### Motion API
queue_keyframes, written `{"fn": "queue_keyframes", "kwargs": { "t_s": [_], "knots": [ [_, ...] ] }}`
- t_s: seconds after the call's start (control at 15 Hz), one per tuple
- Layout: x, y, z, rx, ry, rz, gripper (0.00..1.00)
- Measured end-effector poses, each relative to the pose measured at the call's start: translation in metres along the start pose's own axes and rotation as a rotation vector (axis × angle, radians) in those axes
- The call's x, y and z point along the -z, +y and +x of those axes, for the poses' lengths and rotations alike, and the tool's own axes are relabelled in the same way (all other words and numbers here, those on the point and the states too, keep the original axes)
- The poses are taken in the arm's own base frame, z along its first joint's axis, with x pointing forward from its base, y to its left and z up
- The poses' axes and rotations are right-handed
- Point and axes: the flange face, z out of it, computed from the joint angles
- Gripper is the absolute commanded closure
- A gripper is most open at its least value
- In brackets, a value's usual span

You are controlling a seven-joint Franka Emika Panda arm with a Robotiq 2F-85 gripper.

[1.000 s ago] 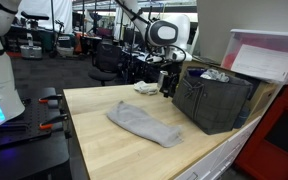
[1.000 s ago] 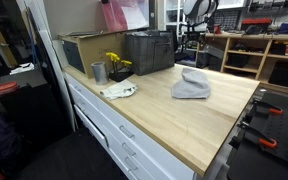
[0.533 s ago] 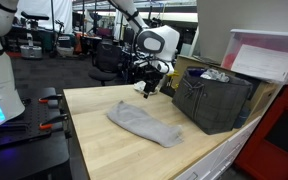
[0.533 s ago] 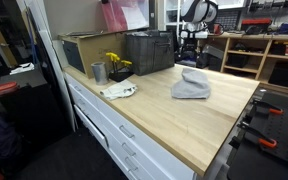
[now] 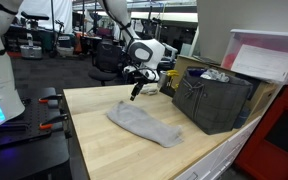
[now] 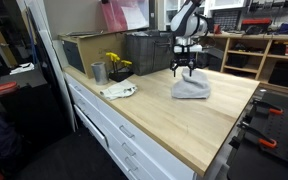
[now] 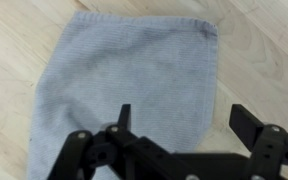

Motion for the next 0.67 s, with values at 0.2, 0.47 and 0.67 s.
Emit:
{"fn": "queue_keyframes", "kwargs": {
  "t_s": [0.2,0.47,0.67],
  "knots": [
    [-0.023,-0.014,-0.007,0.026,-0.018,-0.029,0.0],
    [-0.039,-0.021,0.014,0.005,-0.005,-0.04,0.0],
    [-0.048,-0.024,0.041,-0.033,0.018,-0.038,0.0]
  ]
}}
